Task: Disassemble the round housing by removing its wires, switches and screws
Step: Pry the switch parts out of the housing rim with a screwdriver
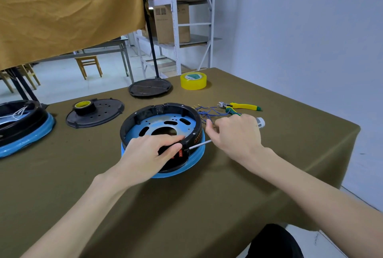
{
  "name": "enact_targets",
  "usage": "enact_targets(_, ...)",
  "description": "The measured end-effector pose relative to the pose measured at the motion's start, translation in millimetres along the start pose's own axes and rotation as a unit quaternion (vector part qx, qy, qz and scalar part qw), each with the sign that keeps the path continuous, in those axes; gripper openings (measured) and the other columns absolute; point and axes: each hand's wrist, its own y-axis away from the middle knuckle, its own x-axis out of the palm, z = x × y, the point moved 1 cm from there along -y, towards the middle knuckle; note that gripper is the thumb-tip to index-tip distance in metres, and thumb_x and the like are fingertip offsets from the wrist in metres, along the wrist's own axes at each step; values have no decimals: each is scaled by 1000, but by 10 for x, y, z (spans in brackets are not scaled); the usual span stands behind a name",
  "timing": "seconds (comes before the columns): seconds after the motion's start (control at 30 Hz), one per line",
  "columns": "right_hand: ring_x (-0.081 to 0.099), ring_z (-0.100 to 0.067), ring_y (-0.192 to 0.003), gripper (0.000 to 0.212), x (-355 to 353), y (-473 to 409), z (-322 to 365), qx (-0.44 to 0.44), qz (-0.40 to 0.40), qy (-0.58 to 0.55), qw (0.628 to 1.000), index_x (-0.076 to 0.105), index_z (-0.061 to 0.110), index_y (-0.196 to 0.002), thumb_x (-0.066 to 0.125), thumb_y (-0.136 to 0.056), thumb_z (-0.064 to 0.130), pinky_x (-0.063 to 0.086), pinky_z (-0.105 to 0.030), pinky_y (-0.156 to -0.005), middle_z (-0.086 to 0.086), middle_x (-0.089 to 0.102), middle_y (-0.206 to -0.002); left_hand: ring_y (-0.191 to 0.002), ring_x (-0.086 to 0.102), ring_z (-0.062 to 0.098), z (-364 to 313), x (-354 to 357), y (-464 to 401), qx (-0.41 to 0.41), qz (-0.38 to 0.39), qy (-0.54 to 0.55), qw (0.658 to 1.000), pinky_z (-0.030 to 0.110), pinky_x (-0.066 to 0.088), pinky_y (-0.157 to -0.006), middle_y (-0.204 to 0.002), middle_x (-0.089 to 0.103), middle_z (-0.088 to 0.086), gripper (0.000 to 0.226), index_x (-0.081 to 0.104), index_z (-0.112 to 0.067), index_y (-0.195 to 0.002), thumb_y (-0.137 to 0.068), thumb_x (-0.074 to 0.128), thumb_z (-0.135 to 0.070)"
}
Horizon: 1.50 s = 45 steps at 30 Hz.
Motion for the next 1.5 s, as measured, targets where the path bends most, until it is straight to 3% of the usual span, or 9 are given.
enact_targets(0.17, 28, -27, -39, 55, 43, -75, 17, -27, -46, -51, 997, 41, 17, -45, 67, -93, 24, 31, -30, -52, -3, 38, -36, -81, 64, 2, -23, -21, 36, 33, -17, -32, 999, 33, 55, -62, -106, 70, -33, 51, 51, -54, -142, -96, 33, -64)
enact_targets(0.37, 19, -21, -36, 66, -211, 258, 66, 13, -22, 40, 999, 29, 18, -45, 67, -90, 49, 6, -23, -50, 1, 18, -42, -74, 59, -4, -4, 8, 22, 29, -32, -45, 998, 22, 45, -54, -100, 70, -32, 46, 53, -47, -144, -100, 45, -56)
enact_targets(0.6, 24, -19, -39, 65, -240, 264, 144, 12, 51, 92, 994, 30, 18, -54, 29, -105, 58, 11, -30, -47, 3, 27, -46, -76, 54, -23, 3, 17, 20, 34, -79, -33, 996, 8, 27, -48, -70, 54, -46, 30, 67, -43, -125, -98, 55, -50)
enact_targets(0.97, 35, -26, -29, 35, -136, -73, 40, -106, 19, -20, 994, 61, 14, -55, 85, -81, 19, 35, -26, -36, -1, 28, -35, -89, 55, -20, 59, 17, 16, 17, -54, -7, 998, 9, 31, -64, -82, 54, -47, 43, 65, -46, -129, -94, 41, -52)
enact_targets(1.03, 30, -26, -34, 31, -163, 4, 49, -85, 60, 53, 993, 67, 17, -66, 68, -94, 32, 27, -25, -39, 3, 18, -41, -90, 57, -16, 53, 6, 16, 22, -51, -7, 998, 10, 32, -64, -84, 58, -44, 43, 64, -47, -130, -95, 41, -52)
enact_targets(1.17, 8, -18, -37, 67, -243, 232, 97, 9, 30, 63, 998, 28, 19, -47, 51, -95, 60, 2, -25, -47, 4, 6, -46, -89, 56, -20, 53, 3, 22, 29, -63, -5, 998, 8, 33, -58, -81, 55, -52, 40, 66, -48, -127, -94, 44, -53)
enact_targets(1.33, 24, -18, -44, 55, -180, 302, 142, 3, 81, 53, 995, 36, 19, -70, 20, -107, 57, 11, -33, -45, 3, 32, -57, -90, 56, -22, 48, 20, 19, 24, -77, -7, 997, 6, 35, -58, -78, 55, -48, 42, 67, -46, -126, -93, 45, -57)
enact_targets(1.43, 18, -20, -40, 42, -209, 243, 162, -35, 101, 71, 992, 41, 20, -74, 37, -108, 46, 10, -32, -44, 3, 25, -54, -90, 56, -22, 48, 23, 16, 21, -78, -7, 997, 7, 35, -57, -80, 56, -48, 47, 67, -46, -126, -92, 39, -60)
enact_targets(1.5, 13, -22, -36, 28, -208, 167, 139, -76, 120, 83, 986, 55, 19, -75, 77, -86, 32, 12, -26, -43, 2, 19, -50, -92, 55, -23, 46, 23, 13, 19, -75, -8, 997, 7, 35, -59, -88, 60, -45, 49, 65, -47, -129, -92, 36, -61)
